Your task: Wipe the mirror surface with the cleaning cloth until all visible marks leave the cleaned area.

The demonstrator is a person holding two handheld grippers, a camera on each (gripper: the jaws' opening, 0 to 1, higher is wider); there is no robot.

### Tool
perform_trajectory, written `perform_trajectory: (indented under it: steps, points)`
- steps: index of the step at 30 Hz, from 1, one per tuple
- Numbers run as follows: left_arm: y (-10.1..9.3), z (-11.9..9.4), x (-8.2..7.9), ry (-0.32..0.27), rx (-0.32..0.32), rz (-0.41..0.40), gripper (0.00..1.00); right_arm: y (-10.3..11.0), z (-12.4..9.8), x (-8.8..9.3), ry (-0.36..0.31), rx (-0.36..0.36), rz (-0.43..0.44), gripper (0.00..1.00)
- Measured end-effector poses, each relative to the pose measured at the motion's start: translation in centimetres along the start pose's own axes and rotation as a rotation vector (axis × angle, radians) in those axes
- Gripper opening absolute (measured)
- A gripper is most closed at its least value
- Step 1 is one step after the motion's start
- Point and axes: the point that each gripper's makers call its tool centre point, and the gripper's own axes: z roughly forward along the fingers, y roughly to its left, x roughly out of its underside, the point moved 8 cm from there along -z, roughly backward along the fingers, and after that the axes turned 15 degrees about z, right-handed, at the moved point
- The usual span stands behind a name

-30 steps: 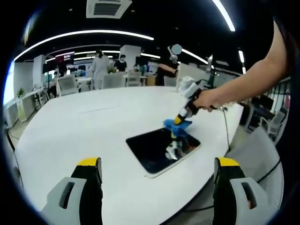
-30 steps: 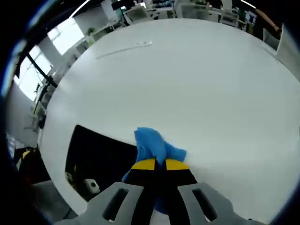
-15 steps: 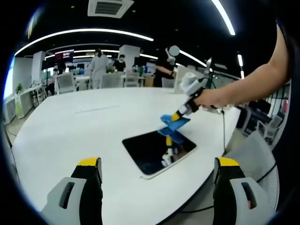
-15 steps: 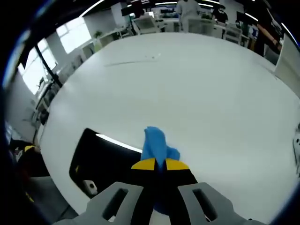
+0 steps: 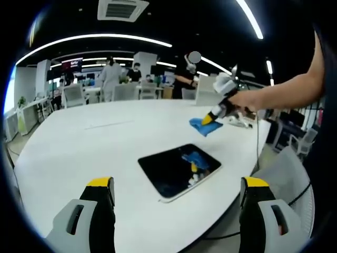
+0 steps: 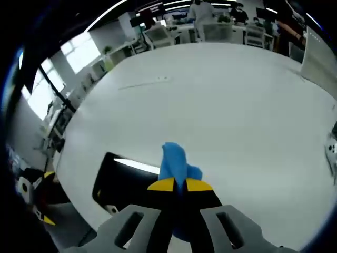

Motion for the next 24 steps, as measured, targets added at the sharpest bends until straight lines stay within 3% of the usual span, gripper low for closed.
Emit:
perform_trajectory:
  steps: [10, 24]
  points:
    - [0.0, 0.0, 0.2, 0.010, 0.002, 0.003, 0.99, -2.6, -1.1, 0.9, 0.011, 0.012, 0.035, 0.01]
    - [0.0, 0.1, 0.2, 0.015, 0.002, -0.006, 0.99, -5.6, 2.7, 4.0, 0.057, 0.091, 0.035, 0.03]
